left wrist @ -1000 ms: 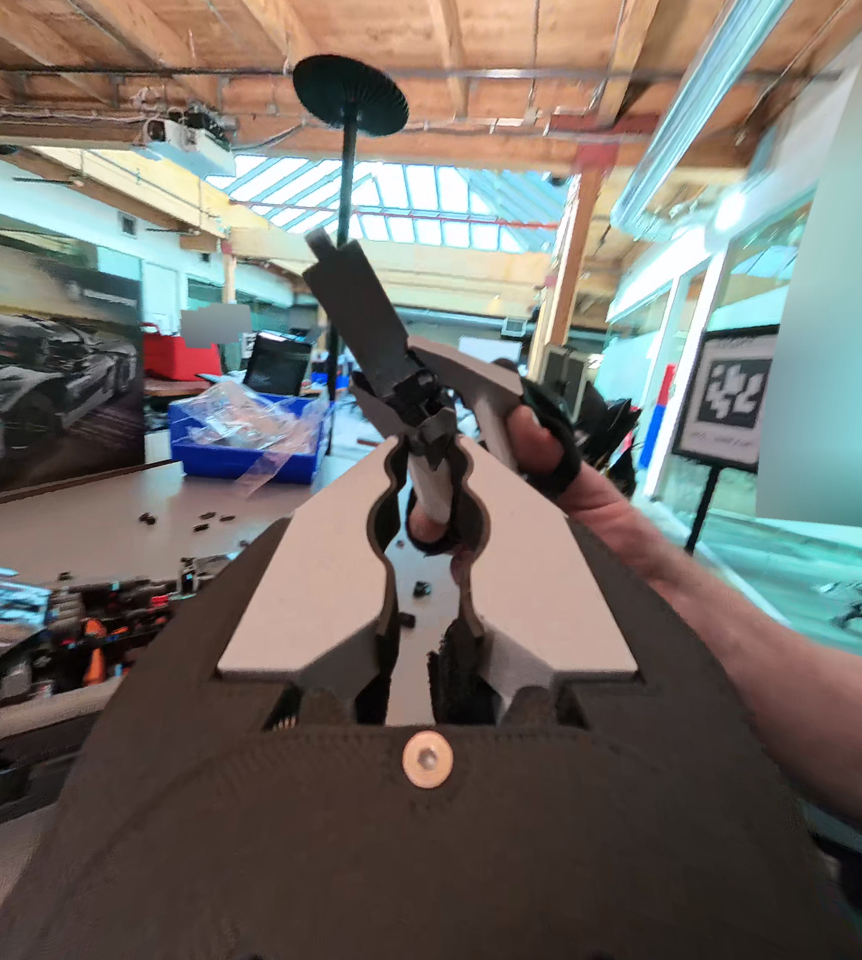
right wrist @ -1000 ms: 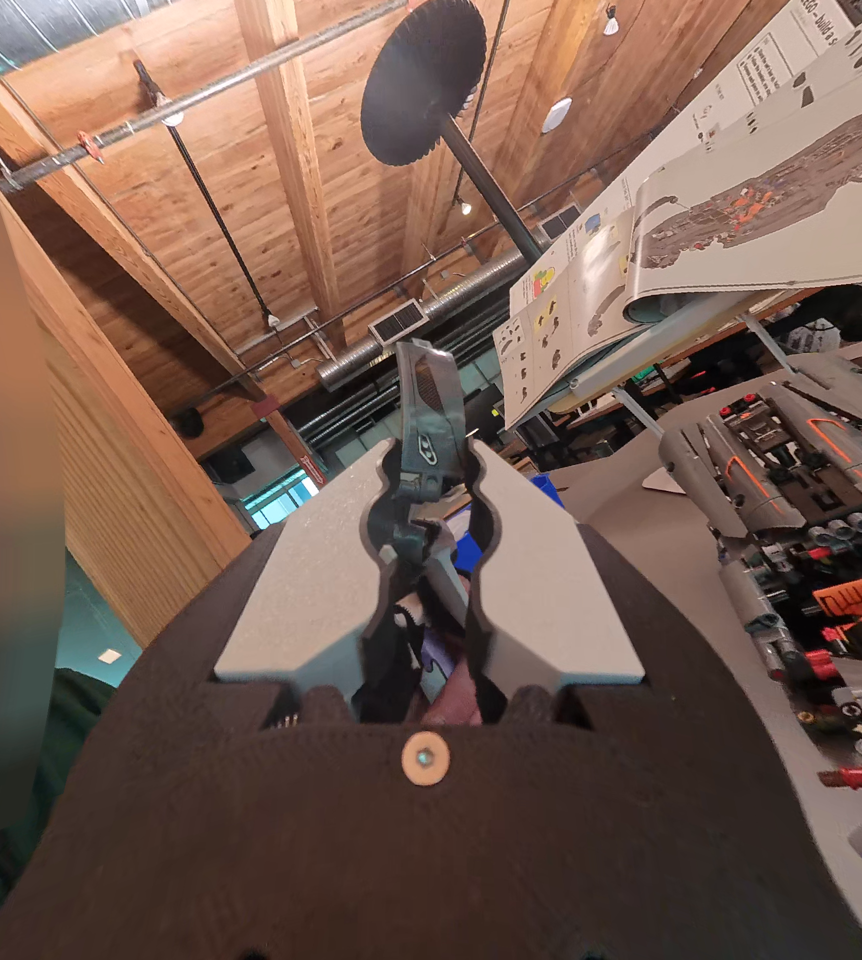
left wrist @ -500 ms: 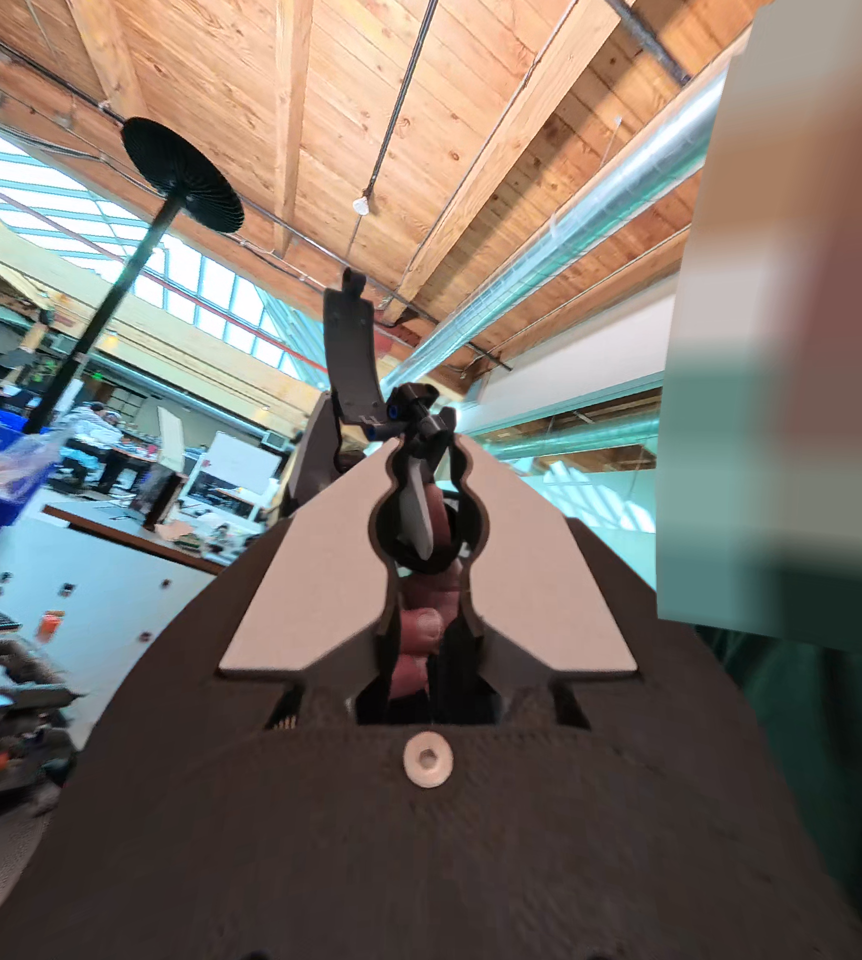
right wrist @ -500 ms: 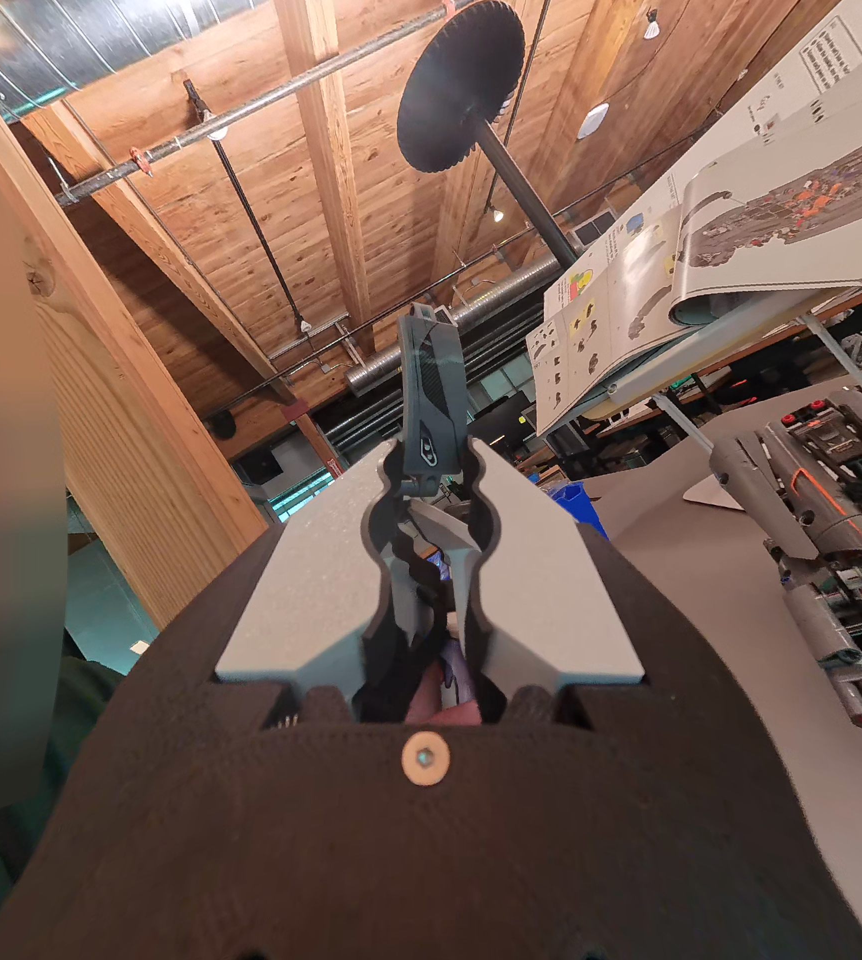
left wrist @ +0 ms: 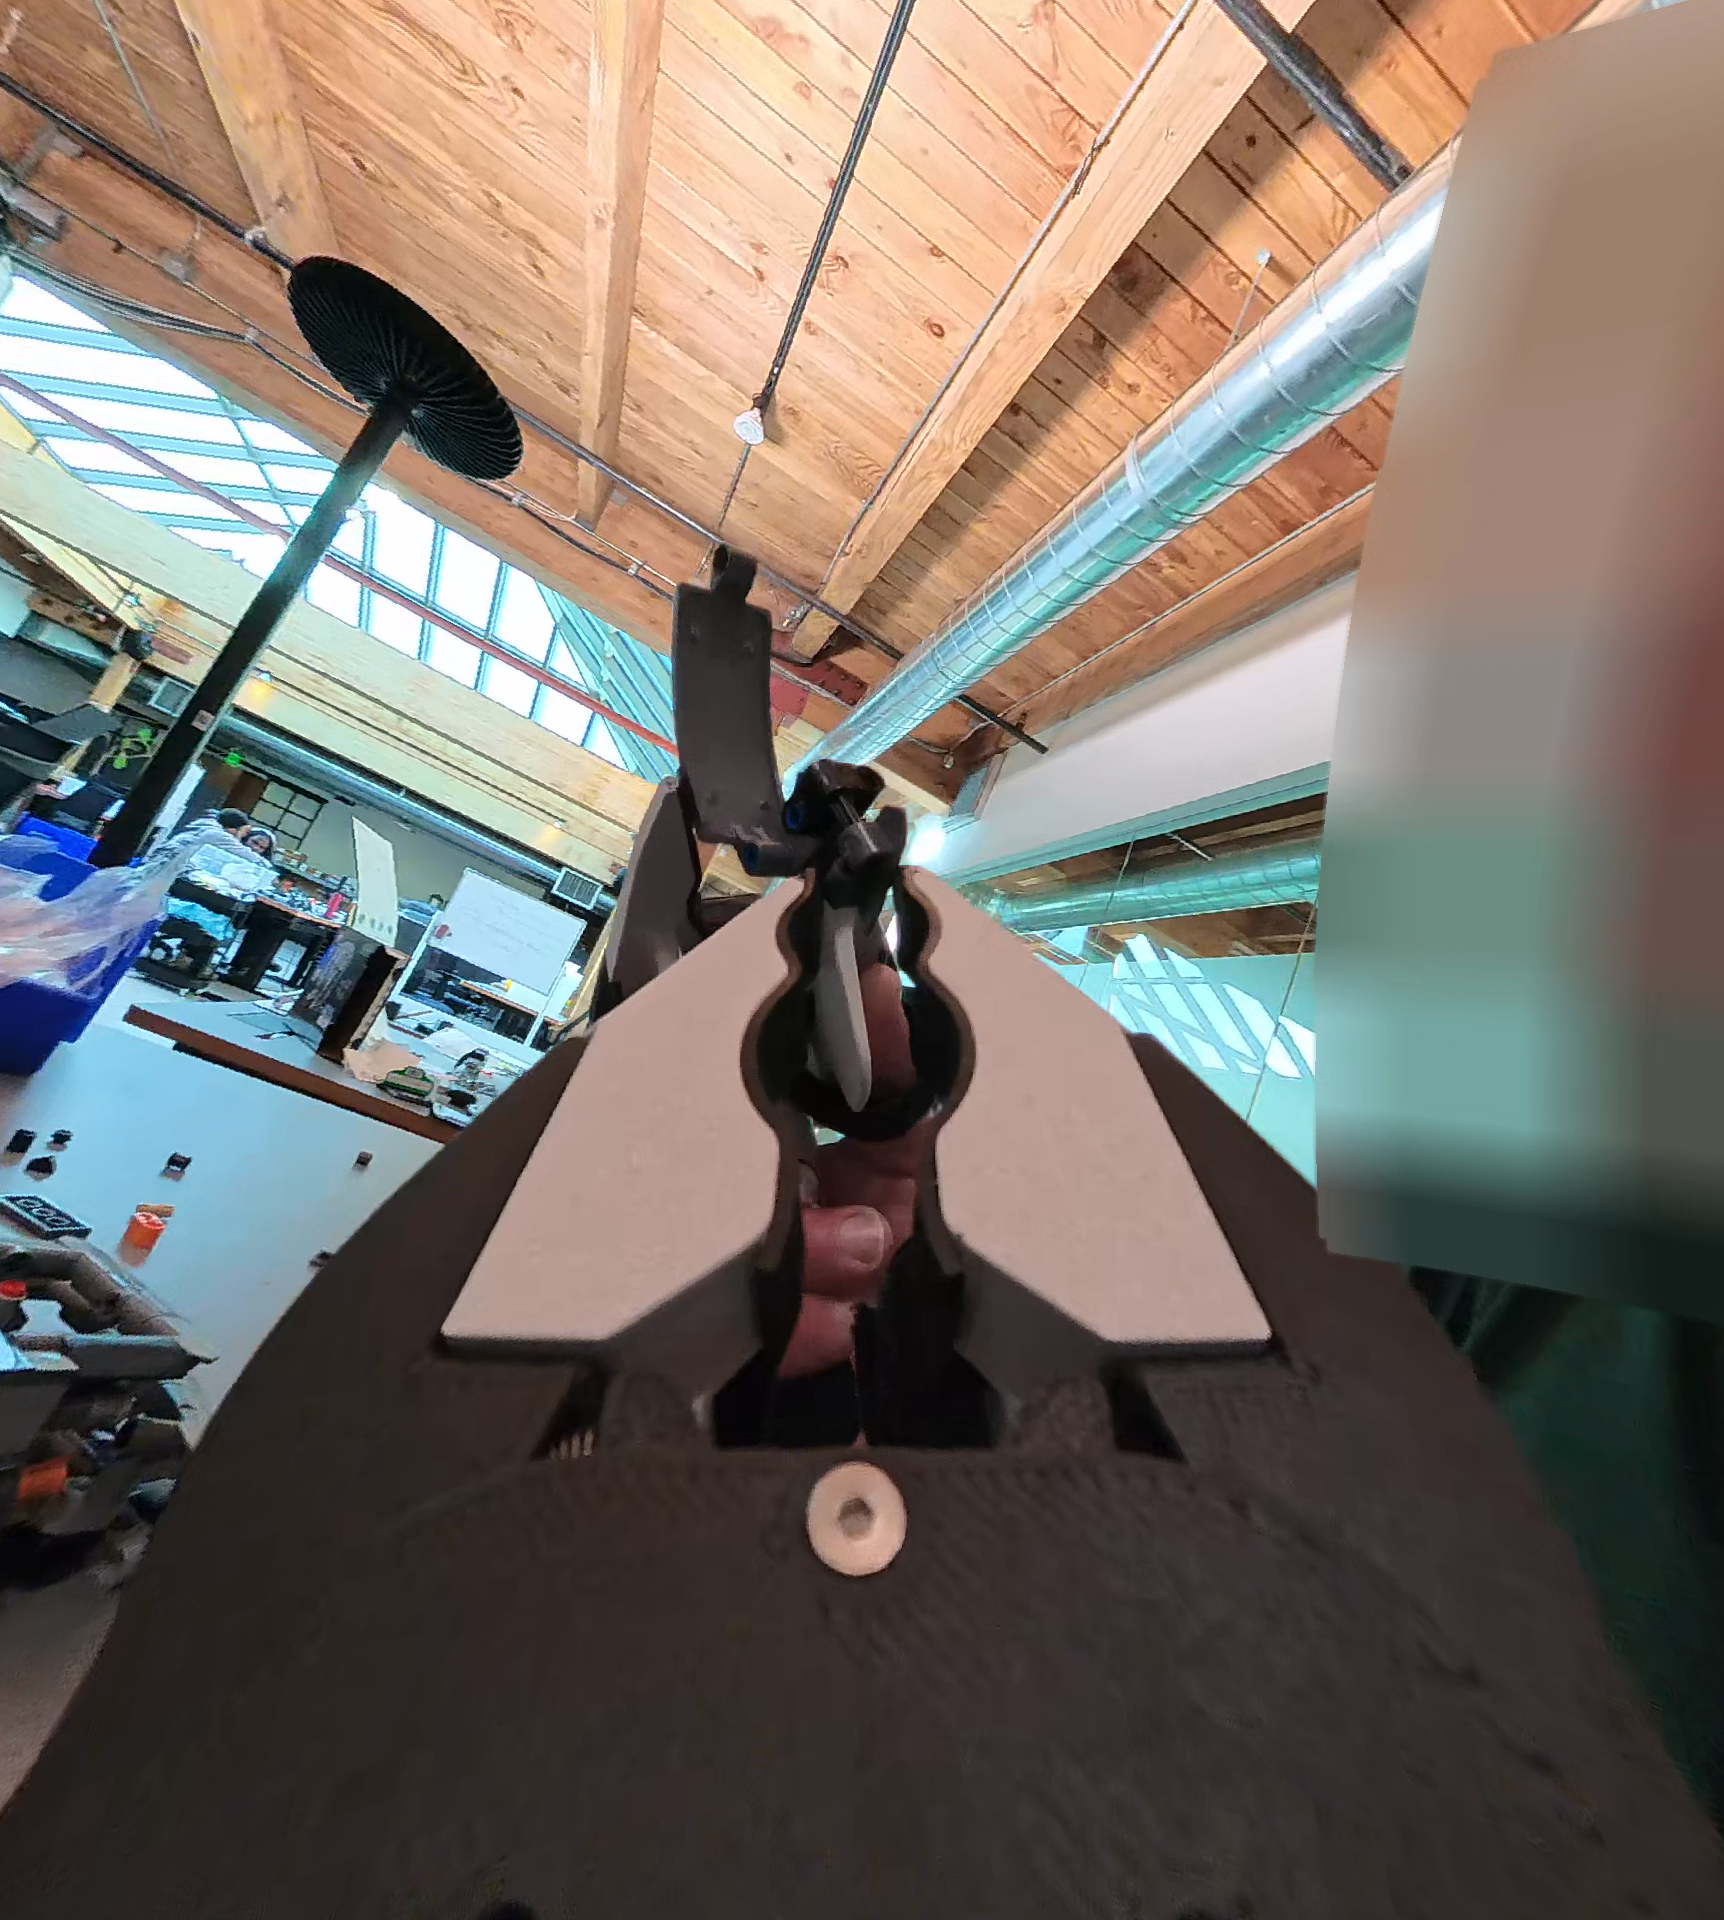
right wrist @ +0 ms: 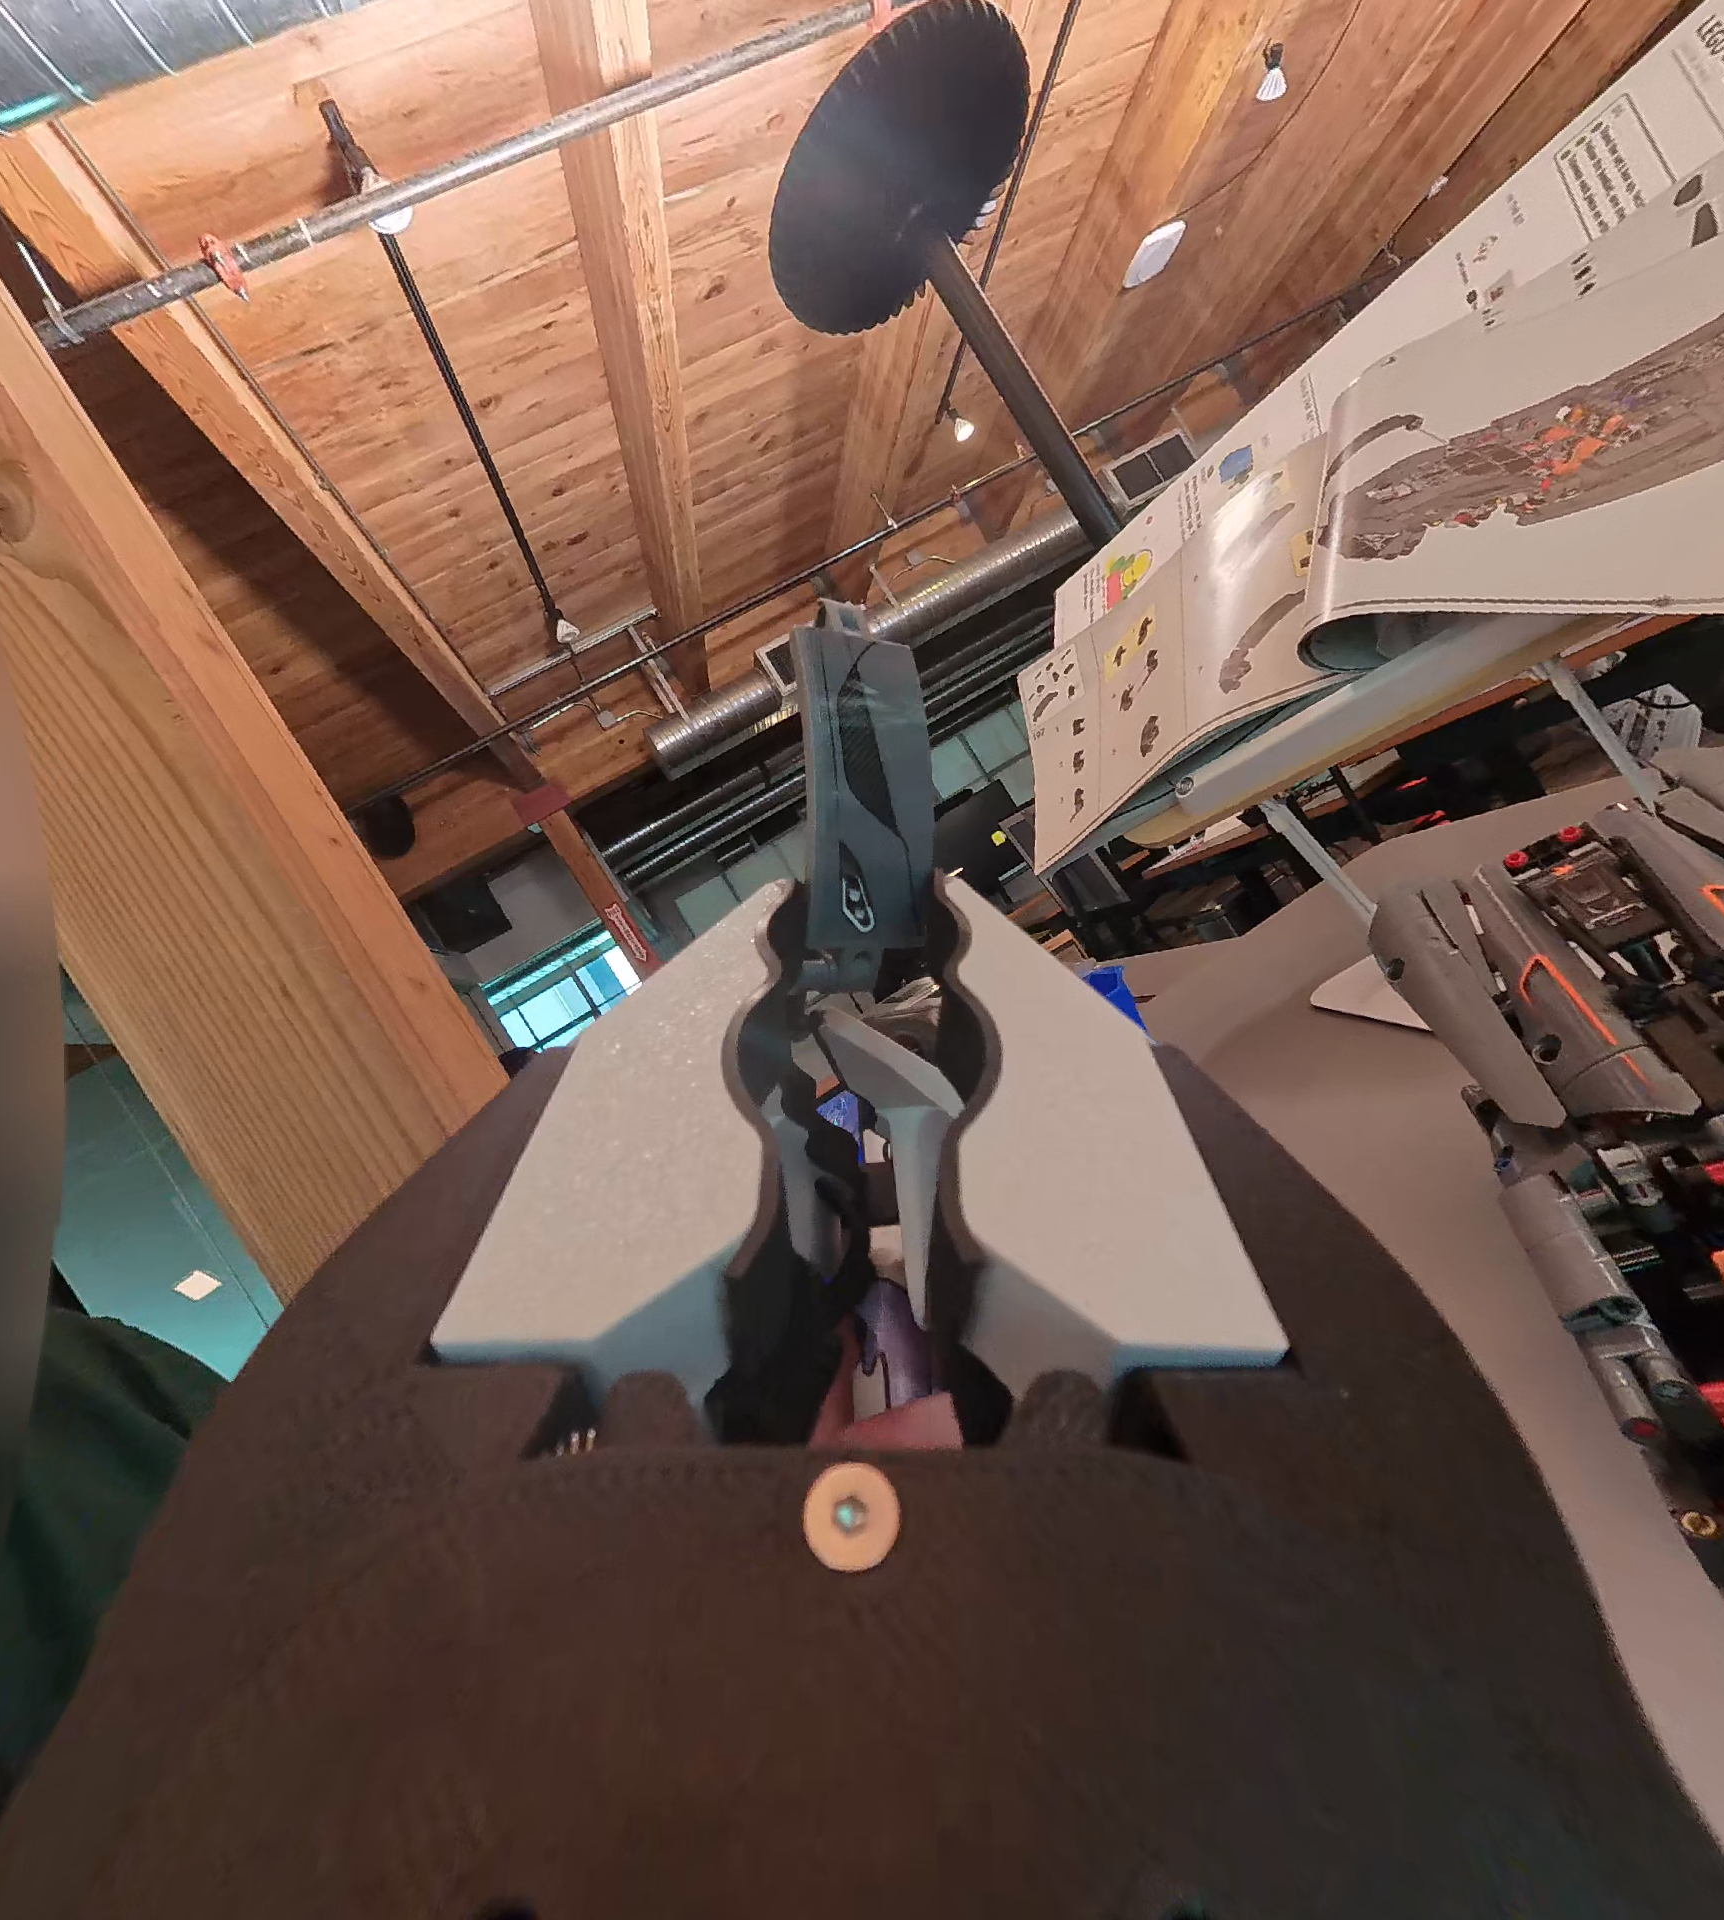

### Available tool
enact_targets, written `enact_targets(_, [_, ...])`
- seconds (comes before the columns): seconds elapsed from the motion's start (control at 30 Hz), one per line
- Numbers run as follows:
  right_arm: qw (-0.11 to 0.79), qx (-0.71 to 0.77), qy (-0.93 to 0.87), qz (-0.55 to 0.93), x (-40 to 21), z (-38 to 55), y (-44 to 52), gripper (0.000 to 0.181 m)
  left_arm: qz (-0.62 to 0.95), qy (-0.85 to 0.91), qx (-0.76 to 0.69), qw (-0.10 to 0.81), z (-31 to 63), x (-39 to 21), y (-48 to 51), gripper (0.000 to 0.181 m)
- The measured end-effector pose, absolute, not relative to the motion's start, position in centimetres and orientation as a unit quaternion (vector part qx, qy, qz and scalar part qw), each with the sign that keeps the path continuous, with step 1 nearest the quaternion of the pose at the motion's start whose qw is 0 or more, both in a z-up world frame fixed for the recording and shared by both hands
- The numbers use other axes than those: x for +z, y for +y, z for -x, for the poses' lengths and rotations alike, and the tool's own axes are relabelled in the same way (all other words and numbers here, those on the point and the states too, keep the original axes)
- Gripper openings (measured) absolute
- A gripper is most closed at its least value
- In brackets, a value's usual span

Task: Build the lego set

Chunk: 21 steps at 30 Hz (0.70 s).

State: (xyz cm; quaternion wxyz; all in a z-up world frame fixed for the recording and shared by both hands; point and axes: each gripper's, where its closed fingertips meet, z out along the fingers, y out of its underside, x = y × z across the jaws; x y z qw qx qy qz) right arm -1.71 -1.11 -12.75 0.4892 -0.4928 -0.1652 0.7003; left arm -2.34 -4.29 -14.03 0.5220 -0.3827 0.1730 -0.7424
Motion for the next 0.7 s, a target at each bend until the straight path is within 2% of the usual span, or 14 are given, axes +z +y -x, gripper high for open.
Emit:
enact_targets(0.4, [0.495, 0.686, -0.179, 0.502, -12.8, 1.7, -1.2, 0.021, 0.387, 0.176, -0.754, 0.501, 2.6, -14.0, -4.2, 0.009])
enact_targets(0.7, [0.487, 0.685, -0.189, 0.507, -13.9, 1.5, -1.8, 0.033, 0.371, 0.153, -0.755, 0.519, 3.7, -13.7, -3.7, 0.006])
